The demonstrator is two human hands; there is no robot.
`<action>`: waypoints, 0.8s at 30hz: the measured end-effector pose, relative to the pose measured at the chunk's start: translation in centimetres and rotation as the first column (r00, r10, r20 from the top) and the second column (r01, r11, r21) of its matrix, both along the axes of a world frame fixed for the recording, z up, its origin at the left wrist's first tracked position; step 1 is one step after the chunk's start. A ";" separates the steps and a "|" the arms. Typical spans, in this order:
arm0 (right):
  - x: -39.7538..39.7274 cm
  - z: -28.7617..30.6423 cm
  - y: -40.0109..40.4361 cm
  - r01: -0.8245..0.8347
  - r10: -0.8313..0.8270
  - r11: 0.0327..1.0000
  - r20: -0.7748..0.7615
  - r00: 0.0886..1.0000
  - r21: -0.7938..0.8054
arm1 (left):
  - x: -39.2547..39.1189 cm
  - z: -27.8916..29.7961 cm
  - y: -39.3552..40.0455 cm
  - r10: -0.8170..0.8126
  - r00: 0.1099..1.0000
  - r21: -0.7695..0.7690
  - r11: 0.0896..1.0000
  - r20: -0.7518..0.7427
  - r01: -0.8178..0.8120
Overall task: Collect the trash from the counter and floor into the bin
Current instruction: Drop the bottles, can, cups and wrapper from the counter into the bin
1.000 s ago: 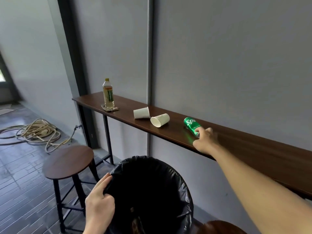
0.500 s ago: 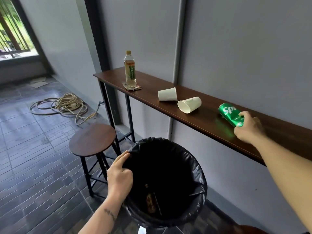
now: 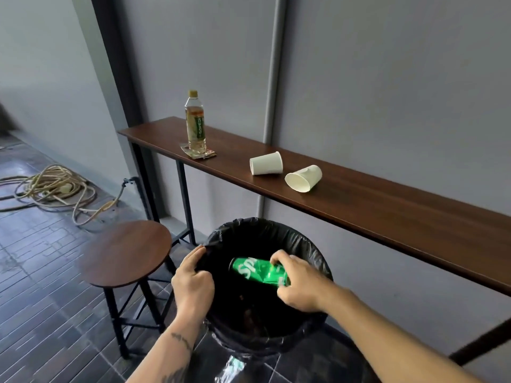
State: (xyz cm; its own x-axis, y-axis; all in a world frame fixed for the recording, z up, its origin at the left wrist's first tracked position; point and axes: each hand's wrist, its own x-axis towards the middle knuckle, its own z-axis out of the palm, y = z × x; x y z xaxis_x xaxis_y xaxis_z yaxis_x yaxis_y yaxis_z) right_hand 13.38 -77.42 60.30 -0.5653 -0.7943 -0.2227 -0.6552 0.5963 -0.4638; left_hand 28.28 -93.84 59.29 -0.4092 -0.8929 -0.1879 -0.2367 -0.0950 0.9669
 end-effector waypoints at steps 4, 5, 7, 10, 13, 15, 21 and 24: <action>2.0 -1.6 -3.7 0.003 -0.010 0.991 0.049 0.999 0.134 | -0.1 0.1 -2.3 -0.056 0.998 -0.033 0.998 -0.006 0.055; 2.0 -1.5 -4.2 0.021 -0.029 0.992 0.068 0.997 0.126 | -0.1 0.1 -2.9 -0.067 0.998 -0.039 0.997 -0.015 0.066; 1.4 -0.8 -4.9 0.064 -0.067 0.997 0.077 0.995 0.044 | 0.0 0.2 -4.0 -0.096 0.995 -0.038 0.995 -0.026 0.095; -0.7 1.7 -5.3 0.154 -0.159 0.975 -0.019 0.987 -0.160 | 0.1 0.4 -4.8 -0.128 0.991 -0.040 0.991 -0.032 0.127; -4.5 4.4 -5.2 0.252 -0.300 0.918 -0.118 0.947 -0.307 | 0.0 0.7 -5.0 -0.122 0.992 -0.029 0.992 -0.034 0.121; -7.3 5.7 -5.0 0.303 -0.361 0.910 -0.182 0.915 -0.282 | -0.2 0.8 -4.9 -0.109 0.993 -0.018 0.994 -0.042 0.109; -13.2 7.8 -5.7 0.411 -0.411 0.909 -0.310 0.857 -0.068 | -1.4 1.0 -4.5 -0.050 0.997 0.036 0.998 -0.056 0.052; -15.6 7.6 -6.2 0.354 -0.313 0.935 -0.438 0.843 0.013 | -2.2 1.1 -3.9 -0.022 0.999 0.031 0.999 -0.047 0.024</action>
